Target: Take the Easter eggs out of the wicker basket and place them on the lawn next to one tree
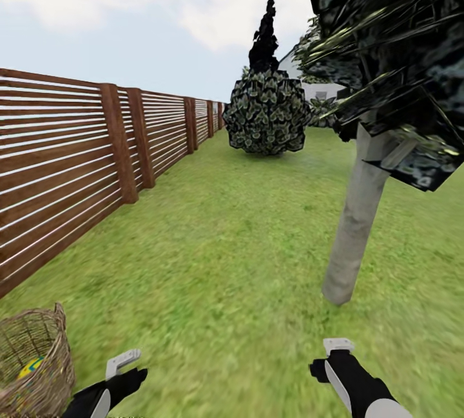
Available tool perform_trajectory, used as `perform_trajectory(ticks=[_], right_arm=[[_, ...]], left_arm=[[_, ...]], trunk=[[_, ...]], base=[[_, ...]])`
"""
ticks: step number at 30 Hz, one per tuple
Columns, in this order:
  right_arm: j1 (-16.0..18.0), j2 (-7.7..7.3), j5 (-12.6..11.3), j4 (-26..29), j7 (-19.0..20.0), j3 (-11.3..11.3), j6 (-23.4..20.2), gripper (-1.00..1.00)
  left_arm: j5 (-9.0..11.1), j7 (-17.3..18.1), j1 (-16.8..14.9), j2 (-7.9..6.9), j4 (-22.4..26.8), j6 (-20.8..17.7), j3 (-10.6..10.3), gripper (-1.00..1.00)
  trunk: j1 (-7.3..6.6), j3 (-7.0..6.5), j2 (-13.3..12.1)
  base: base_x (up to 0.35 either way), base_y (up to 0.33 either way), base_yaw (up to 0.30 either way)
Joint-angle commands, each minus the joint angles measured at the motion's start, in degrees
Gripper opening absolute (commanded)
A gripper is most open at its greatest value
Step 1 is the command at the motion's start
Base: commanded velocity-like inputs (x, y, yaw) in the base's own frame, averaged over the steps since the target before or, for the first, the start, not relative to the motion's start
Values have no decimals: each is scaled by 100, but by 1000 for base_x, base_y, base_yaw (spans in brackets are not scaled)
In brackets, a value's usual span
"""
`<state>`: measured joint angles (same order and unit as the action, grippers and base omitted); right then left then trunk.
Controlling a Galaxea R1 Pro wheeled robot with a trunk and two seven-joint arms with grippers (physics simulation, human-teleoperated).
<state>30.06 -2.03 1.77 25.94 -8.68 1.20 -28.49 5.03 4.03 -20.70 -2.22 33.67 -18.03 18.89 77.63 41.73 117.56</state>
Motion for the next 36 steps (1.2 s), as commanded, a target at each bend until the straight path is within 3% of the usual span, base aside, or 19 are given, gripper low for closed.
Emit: perform_trajectory(ticks=[1,36], right_arm=[[0,1,16,11,-2,12,-34,100],[0,21,16,3,-2,12,-34,100]], left_arm=[[51,19,-4,3,-6,-37,15,100],[69,28,-4,-30,52,-43,36,100]], trunk=[[-23,-17,-39],[-792,-813,-1443]], base=[[0,0,247],[0,0,249]])
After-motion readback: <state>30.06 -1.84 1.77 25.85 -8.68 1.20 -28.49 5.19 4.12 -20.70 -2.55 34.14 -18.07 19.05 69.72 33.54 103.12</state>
